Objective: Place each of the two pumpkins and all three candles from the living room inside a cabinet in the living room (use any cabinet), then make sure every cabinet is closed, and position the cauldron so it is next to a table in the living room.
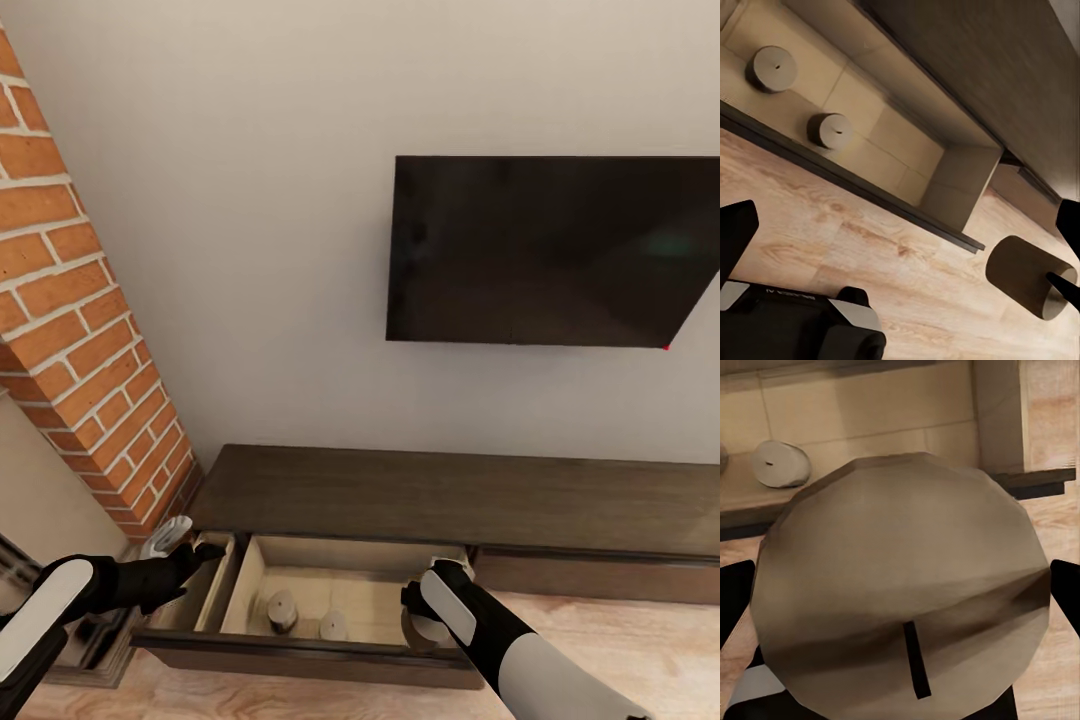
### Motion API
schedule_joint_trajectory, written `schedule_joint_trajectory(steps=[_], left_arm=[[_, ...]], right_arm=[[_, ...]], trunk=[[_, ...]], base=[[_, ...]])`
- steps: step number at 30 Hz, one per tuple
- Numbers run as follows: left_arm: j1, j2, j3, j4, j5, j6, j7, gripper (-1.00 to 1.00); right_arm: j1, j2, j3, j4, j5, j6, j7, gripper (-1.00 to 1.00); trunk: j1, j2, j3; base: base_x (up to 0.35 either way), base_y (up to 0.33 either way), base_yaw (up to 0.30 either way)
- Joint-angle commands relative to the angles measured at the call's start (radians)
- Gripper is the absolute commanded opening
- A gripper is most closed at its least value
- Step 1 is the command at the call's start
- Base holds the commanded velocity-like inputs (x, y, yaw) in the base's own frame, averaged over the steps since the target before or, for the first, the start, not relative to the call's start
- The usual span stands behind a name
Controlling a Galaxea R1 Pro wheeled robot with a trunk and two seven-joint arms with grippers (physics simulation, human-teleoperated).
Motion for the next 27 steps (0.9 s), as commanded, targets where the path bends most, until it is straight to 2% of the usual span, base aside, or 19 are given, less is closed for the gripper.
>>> schedule_joint_trajectory(steps=[1,6,10,18,27], left_arm=[[-0.001,0.001,-0.002,-0.001,0.011,-0.001,0.01,1.0],[-0.001,0.0,-0.002,-0.012,0.011,-0.001,0.01,1.0],[-0.001,0.0,-0.003,-0.025,0.011,-0.001,0.01,1.0],[-0.001,0.0,-0.003,-0.029,0.012,-0.001,0.01,1.0],[-0.001,0.0,-0.003,-0.03,0.011,0.002,0.01,1.0]], right_arm=[[-0.001,-0.001,0.005,-0.001,-0.007,0.002,-0.009,-1.0],[-0.001,-0.001,0.005,-0.001,-0.007,0.001,-0.008,-1.0],[-0.001,-0.001,0.005,-0.001,-0.007,0.001,-0.007,-1.0],[-0.001,-0.002,0.005,-0.001,-0.007,-0.001,-0.005,-1.0],[-0.001,-0.002,0.005,-0.002,-0.007,-0.009,0.003,-1.0]], trunk=[[0.001,-0.002,-0.002],[0.001,-0.002,-0.002],[0.001,-0.002,-0.002],[0.001,-0.002,-0.002],[0.001,-0.002,-0.002]], base=[[0.335,0.0,0.0],[0.328,0.0,0.0],[0.14,0.0,0.0],[0.012,0.0,0.0],[-0.112,0.0,0.0]])
